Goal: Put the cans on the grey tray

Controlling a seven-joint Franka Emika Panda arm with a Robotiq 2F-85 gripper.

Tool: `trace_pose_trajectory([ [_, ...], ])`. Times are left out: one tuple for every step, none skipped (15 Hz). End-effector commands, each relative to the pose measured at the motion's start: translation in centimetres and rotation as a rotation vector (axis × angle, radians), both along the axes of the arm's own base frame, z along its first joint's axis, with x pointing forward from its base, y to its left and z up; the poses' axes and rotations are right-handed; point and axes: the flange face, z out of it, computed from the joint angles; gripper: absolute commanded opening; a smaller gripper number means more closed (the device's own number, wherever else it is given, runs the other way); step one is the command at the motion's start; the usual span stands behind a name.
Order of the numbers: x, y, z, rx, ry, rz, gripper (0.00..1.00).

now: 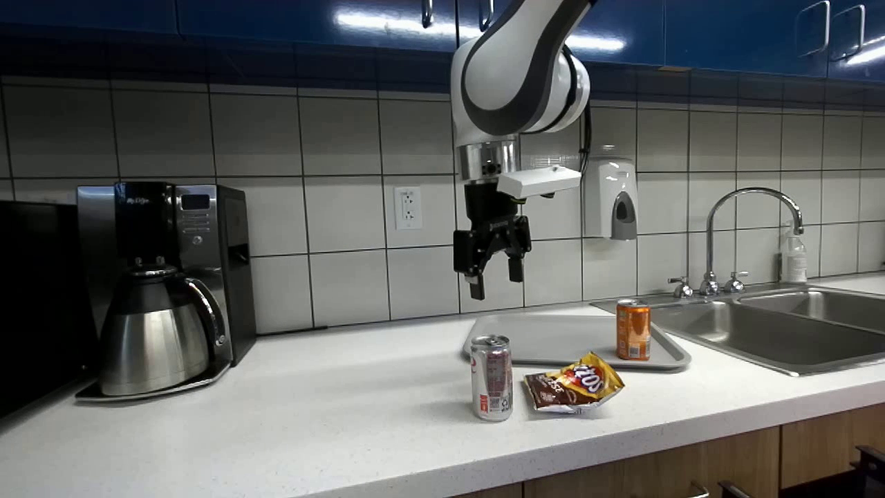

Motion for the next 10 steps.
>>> trace_pose_trajectory([
  [0.4, 1.6, 0.0, 0.029, 0.004, 0.022, 1.0],
  [0.3, 1.8, 0.0, 0.036, 0.004, 0.026, 1.0],
  [0.1, 2.1, 0.0, 0.041, 0.005, 0.032, 1.0],
  [-0.1, 2.3, -0.1, 0.048, 0.006, 0.04, 1.0],
  [-0.4, 2.5, -0.2, 0.056, 0.01, 0.049, 1.0],
  [-0.6, 2.8, -0.3, 0.064, 0.013, 0.059, 1.0],
  [-0.8, 3.1, -0.4, 0.072, 0.019, 0.07, 1.0],
  [-1.1, 3.4, -0.5, 0.077, 0.025, 0.079, 1.0],
  [-1.3, 3.6, -0.7, 0.079, 0.031, 0.087, 1.0],
  [-1.5, 3.8, -0.9, 0.083, 0.038, 0.095, 1.0],
])
